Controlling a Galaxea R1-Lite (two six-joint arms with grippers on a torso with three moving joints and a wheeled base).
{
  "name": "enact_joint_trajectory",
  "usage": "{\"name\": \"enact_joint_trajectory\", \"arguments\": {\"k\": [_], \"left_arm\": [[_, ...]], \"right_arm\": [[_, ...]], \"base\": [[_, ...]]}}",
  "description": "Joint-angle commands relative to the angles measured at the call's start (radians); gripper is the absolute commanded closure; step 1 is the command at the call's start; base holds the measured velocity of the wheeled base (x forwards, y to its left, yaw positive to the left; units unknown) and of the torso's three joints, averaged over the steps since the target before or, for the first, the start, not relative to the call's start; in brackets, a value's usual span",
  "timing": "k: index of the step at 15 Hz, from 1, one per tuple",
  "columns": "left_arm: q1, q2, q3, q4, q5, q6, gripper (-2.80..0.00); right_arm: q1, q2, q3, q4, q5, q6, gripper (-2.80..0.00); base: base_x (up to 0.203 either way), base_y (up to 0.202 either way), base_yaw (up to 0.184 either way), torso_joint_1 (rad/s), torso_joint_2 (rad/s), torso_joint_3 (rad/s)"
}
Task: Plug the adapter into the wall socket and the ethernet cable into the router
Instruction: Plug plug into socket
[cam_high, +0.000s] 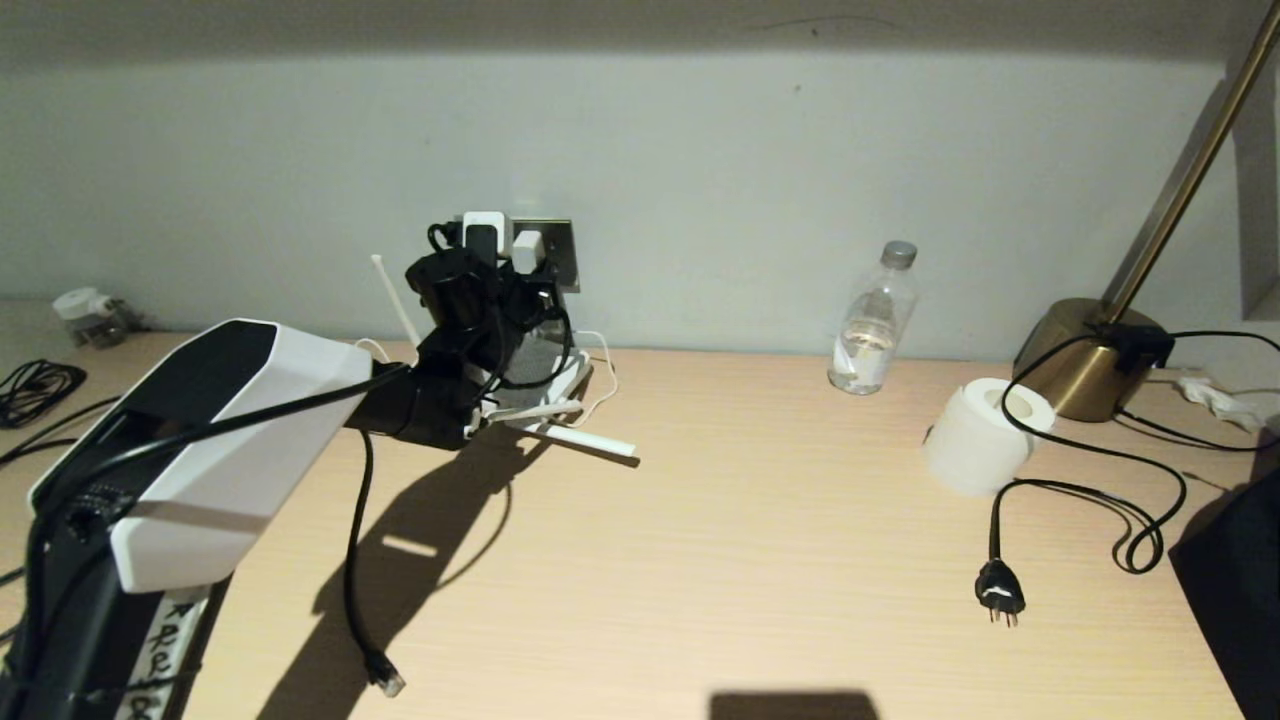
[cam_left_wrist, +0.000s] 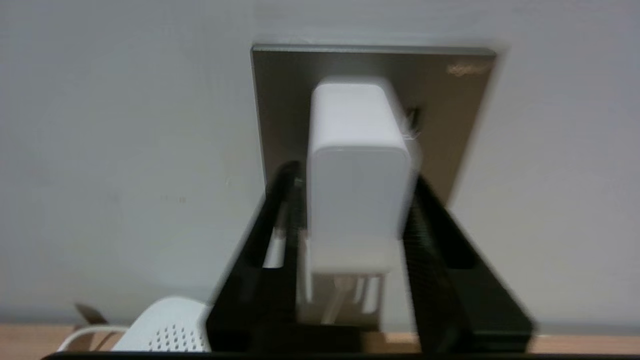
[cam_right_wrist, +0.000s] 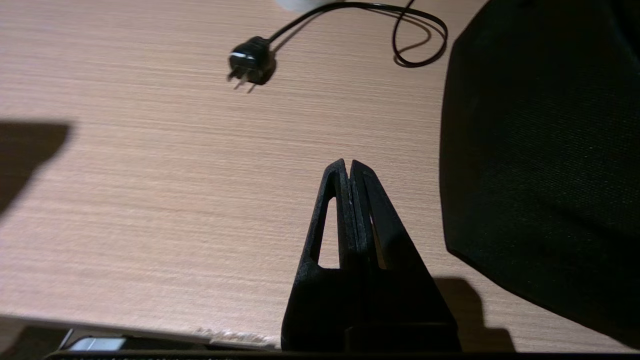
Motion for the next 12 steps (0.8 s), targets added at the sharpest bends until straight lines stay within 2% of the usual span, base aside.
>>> {"name": "enact_joint_trajectory", "arguments": {"k": [1,12], "left_arm": [[-0.002,0.002,0.009,0.003,0.007,0.000,-2.80],[-0.002,-0.011,0.015,0.003,0.005,-0.001,-2.80]], "right_arm": [[0.000,0.000,0.000,0.001,0.000,0.000,0.00],[0.000,0.000,0.000,0.001,0.000,0.000,0.00]], "base": [[0.000,0.000,0.000,0.000,0.00,0.000],[0.000,0.000,0.000,0.003,0.00,0.000]]}}
